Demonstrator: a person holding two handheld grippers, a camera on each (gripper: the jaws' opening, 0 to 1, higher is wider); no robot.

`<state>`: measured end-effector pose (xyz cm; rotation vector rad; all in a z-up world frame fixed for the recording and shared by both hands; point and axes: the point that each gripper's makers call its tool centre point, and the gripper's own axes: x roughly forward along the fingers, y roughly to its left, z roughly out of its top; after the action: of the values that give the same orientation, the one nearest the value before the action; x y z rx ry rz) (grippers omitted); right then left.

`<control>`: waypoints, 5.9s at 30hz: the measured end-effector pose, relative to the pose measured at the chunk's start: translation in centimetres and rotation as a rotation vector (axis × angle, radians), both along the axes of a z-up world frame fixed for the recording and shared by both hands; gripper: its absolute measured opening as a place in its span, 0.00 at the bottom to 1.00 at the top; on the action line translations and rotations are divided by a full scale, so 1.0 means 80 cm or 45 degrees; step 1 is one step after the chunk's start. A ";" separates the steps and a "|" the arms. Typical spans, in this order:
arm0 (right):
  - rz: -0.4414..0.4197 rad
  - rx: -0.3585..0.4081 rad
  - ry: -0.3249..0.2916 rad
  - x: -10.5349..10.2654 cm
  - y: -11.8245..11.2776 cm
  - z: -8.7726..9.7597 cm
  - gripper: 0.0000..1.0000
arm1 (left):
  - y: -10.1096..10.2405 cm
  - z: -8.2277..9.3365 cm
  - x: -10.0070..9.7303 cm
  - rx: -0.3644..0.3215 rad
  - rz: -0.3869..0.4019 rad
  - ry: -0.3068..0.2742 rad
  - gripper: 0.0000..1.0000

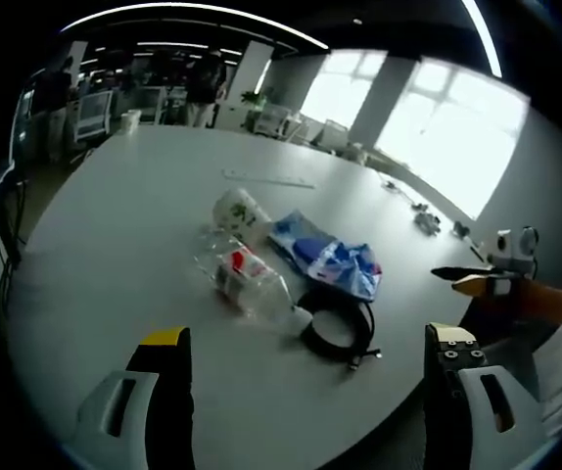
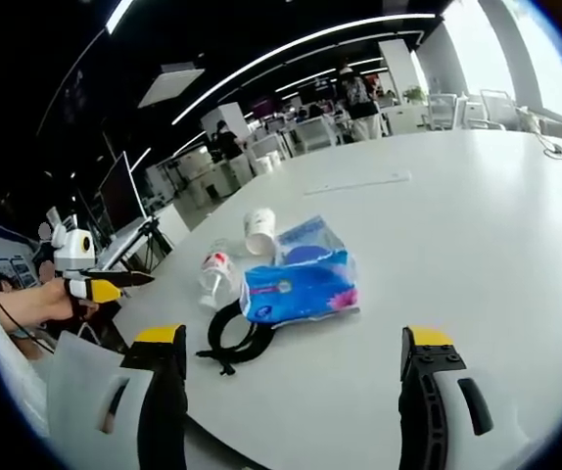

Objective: Arrange the tabletop items into an orderly group along one side of the table until the central work area is clear of visible clutter.

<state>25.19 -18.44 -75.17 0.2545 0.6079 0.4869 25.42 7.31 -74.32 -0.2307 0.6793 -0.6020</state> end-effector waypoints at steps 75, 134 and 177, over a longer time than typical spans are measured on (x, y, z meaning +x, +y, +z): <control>0.233 -0.072 -0.009 0.104 -0.009 -0.011 0.74 | -0.147 -0.018 0.050 0.011 -0.026 0.074 0.81; 0.425 -0.039 0.125 0.122 0.012 -0.071 0.56 | -0.180 -0.072 0.069 0.064 0.106 0.204 0.56; 0.435 -0.095 0.057 0.131 0.011 -0.081 0.00 | -0.166 -0.079 0.077 0.069 0.165 0.233 0.03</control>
<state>35.68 -17.52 -81.64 0.0898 0.7155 0.7873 31.54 -5.97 -80.68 -0.2793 0.8490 -0.4415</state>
